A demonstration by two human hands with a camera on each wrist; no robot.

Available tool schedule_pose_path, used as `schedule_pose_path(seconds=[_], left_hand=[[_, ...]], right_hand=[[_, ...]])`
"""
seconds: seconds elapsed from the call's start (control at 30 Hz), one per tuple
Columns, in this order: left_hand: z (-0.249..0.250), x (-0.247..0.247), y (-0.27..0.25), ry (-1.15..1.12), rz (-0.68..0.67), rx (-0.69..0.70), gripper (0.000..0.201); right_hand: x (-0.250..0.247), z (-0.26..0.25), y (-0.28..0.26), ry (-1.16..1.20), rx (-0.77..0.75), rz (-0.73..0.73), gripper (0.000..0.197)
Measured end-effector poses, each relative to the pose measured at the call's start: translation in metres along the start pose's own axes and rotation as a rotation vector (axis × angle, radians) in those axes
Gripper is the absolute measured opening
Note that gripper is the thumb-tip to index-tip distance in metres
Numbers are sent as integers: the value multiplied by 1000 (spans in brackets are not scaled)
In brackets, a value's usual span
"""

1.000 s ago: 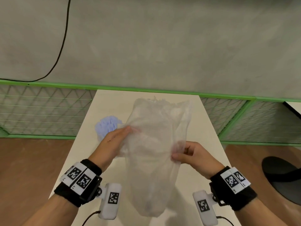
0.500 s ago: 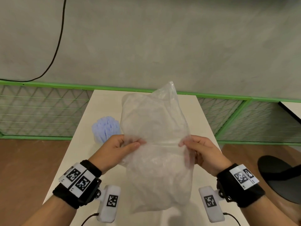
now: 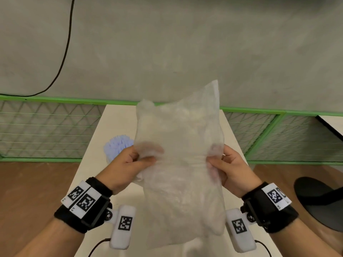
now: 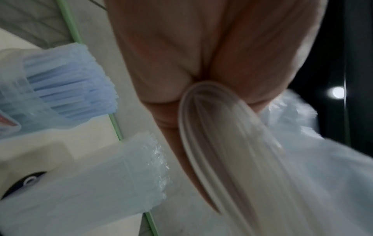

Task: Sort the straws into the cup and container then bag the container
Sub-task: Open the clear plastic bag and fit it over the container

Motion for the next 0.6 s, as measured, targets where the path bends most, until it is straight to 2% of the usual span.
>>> schedule_pose_path(seconds=[0.07, 0.1, 0.17, 0.23, 0.3, 0.33, 0.4, 0.43, 0.5, 0.57, 0.6], left_hand=[[0, 0, -3, 29, -27, -15, 11], [0, 0, -4, 59, -51, -20, 16], [4, -2, -5, 71, -77, -49, 20], [9, -4, -7, 3, -91, -82, 25], [11, -4, -8, -61, -67, -87, 33], [11, -3, -9, -74, -29, -70, 31], [7, 0, -11, -113, 33, -27, 26], [1, 0, -12, -135, 61, -18, 34], [-10, 1, -15, -164, 124, -32, 52], [-18, 2, -18, -179, 188, -57, 60], [-22, 2, -19, -178, 207, -80, 63]], right_hand=[[6, -5, -1, 34, -3, -14, 24], [9, -9, 0, 44, 11, -12, 9], [9, -16, 0, 79, 66, 25, 18], [12, -22, 1, 134, 124, -2, 29], [7, -22, 4, 16, 102, -57, 38], [5, -20, 5, -54, 73, -78, 33], [-2, -18, 6, -56, 37, -96, 36], [-6, -17, 6, -25, 21, -92, 41], [-10, -18, 5, 25, -28, -31, 32], [-9, -17, 4, 28, -62, 87, 19], [-7, -17, 3, -3, -71, 133, 30]])
Point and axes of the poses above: each hand's wrist, its own y-axis towards the middle knuckle, its own x-axis out of the palm, z = x × y, the point moved 2 cm from there along y, towards the middle knuckle, and after that the axes turned 3 degrees about -x, right-handed, at the moved point
